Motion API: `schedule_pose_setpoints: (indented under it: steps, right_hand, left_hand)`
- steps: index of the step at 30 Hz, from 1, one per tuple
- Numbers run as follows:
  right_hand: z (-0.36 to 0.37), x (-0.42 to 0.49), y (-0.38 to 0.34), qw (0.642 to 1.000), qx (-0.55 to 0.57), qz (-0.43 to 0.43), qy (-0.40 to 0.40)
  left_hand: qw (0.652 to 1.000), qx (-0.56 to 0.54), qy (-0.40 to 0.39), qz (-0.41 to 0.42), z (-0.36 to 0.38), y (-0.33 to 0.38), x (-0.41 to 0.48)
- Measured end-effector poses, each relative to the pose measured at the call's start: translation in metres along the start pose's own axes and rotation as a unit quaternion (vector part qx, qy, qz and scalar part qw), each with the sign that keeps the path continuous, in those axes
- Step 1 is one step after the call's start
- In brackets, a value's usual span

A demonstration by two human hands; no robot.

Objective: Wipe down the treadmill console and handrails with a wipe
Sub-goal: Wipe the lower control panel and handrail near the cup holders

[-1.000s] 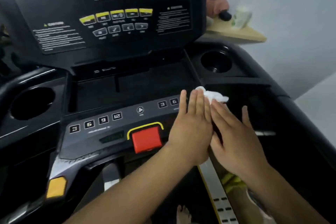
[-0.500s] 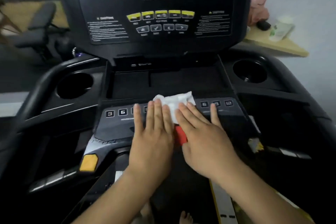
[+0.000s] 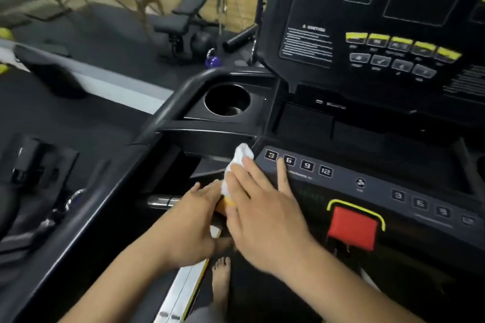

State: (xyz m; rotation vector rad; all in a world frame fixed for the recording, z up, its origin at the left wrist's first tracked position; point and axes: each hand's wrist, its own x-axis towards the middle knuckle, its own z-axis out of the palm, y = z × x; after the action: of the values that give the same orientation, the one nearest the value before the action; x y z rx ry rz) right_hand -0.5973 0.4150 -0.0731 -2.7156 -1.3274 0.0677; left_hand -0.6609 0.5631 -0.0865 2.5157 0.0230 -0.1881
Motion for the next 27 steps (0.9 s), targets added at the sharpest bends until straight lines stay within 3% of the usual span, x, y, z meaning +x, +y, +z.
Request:
schedule_pose_setpoints:
  steps: [6,11,18,27]
  right_hand:
    - [0.006,-0.051,0.018,1.000,0.007,0.008,0.013]
    - [-0.018,-0.053,0.067,0.991,-0.037,0.131,-0.008]
    - [-0.019,-0.105,0.104,0.967,-0.032,0.252,0.027]
    - [-0.018,-0.188,0.152,0.907,-0.017,0.418,0.055]
  left_hand:
    - [0.990,0.131,0.024,0.055,0.010,0.018,-0.015]
    - [0.967,0.234,0.055,0.087,0.019,0.069,0.047]
    - [0.933,0.302,0.021,0.194,0.064,0.129,0.079]
    - [0.871,0.370,-0.022,0.323,0.118,0.224,0.108]
